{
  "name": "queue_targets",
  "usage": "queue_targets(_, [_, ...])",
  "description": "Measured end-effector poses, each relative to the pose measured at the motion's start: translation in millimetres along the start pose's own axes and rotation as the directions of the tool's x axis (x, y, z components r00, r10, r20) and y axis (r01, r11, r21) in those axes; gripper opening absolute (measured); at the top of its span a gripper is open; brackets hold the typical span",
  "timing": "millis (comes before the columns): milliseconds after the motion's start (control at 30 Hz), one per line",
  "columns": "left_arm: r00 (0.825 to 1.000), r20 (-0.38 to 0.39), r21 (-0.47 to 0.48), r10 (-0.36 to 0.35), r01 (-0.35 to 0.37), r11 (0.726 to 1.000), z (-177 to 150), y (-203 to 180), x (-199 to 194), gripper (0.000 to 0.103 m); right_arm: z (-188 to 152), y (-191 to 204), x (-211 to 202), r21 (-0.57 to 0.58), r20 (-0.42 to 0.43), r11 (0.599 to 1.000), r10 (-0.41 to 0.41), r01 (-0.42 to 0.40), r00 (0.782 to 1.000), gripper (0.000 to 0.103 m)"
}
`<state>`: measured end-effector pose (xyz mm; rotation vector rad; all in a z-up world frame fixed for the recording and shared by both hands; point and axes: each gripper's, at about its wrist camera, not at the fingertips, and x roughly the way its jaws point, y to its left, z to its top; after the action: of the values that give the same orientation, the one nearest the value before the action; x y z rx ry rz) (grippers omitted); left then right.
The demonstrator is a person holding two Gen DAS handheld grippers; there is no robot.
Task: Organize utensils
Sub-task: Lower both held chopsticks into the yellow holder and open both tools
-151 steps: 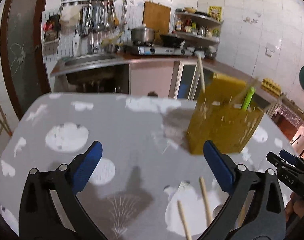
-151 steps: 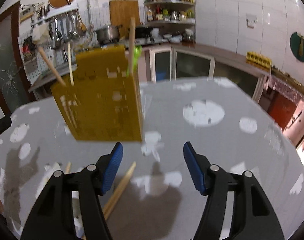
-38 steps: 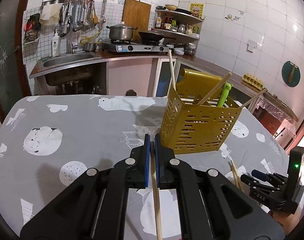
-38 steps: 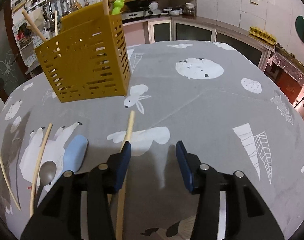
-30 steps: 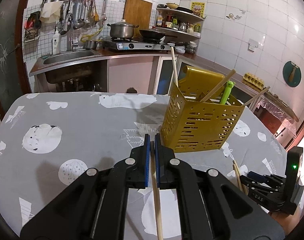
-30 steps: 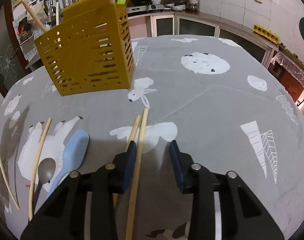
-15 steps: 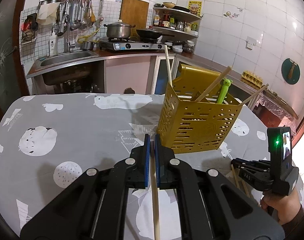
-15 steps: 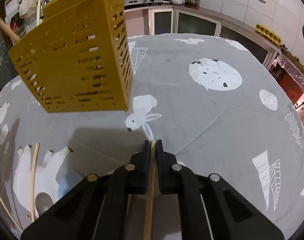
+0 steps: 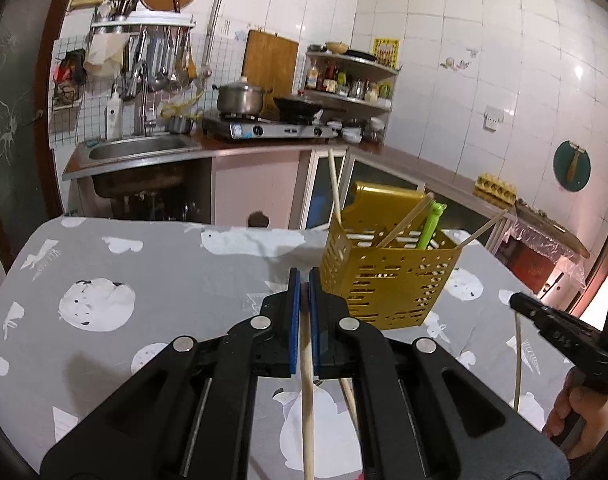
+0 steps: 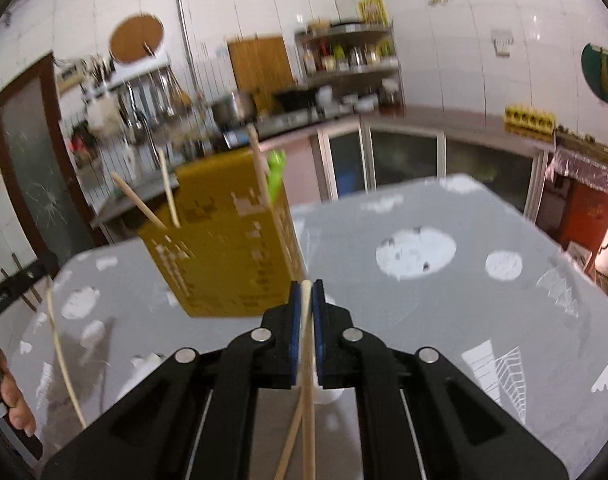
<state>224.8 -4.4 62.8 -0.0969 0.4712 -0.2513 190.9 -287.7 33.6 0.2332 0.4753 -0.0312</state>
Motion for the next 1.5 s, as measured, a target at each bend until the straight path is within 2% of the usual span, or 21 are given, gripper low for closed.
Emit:
queue_targets(267, [0.997, 0.081, 0.038, 0.006, -0.009, 0.999, -5, -7, -32, 0.003, -2, 10, -43, -0.038, 0.159, 0.999, 0.006, 0.0, 0.987, 0.006])
queue_targets(467, [0.99, 0.14, 0.037, -0.003, -0.002, 0.999, -1, -7, -53, 0.003, 3, 16, -73, -0.042, 0.267, 0.999, 0.02, -0.009, 0.963, 0.006])
queue_targets(633, [0.983, 0.185, 0.043, -0.018, 0.01, 0.999, 13, -9, -63, 0.003, 20, 22, -82, -0.045, 0.32, 0.999, 0.033, -0.019, 0.947, 0.006])
queue_targets(800, [0.974, 0.222, 0.043, -0.035, 0.026, 0.999, 39, -13, -60, 0.003, 46, 32, -75, -0.046, 0.36, 0.998, 0.057, -0.043, 0.931, 0.006])
queue_targets(900, [0.967, 0.251, 0.054, -0.05, 0.038, 0.998, 61, -20, -57, 0.003, 72, 41, -70, -0.06, 0.399, 0.997, 0.073, -0.054, 0.914, 0.006])
queue_targets(1100, [0.938, 0.34, 0.056, -0.064, 0.048, 0.997, 124, -36, -42, 0.003, 127, 59, -49, -0.053, 0.49, 0.996, 0.084, -0.067, 0.868, 0.006])
queue_targets(1167, [0.923, 0.377, 0.073, -0.073, 0.049, 0.996, 144, -45, -35, 0.003, 143, 62, -40, -0.039, 0.519, 0.997, 0.079, -0.068, 0.851, 0.006])
queue_targets(1267, [0.908, 0.411, 0.088, -0.086, 0.055, 0.995, 164, -55, -20, 0.003, 163, 65, -21, -0.028, 0.556, 0.998, 0.069, -0.064, 0.828, 0.006])
queue_targets(1433, [0.886, 0.453, 0.126, -0.098, 0.045, 0.991, 179, -70, 9, 0.003, 177, 69, 6, -0.037, 0.602, 0.998, 0.068, -0.058, 0.795, 0.006])
queue_targets(1500, [0.887, 0.449, 0.151, -0.107, 0.043, 0.988, 178, -78, 23, 0.003, 177, 72, 17, -0.045, 0.603, 0.998, 0.068, -0.052, 0.795, 0.006])
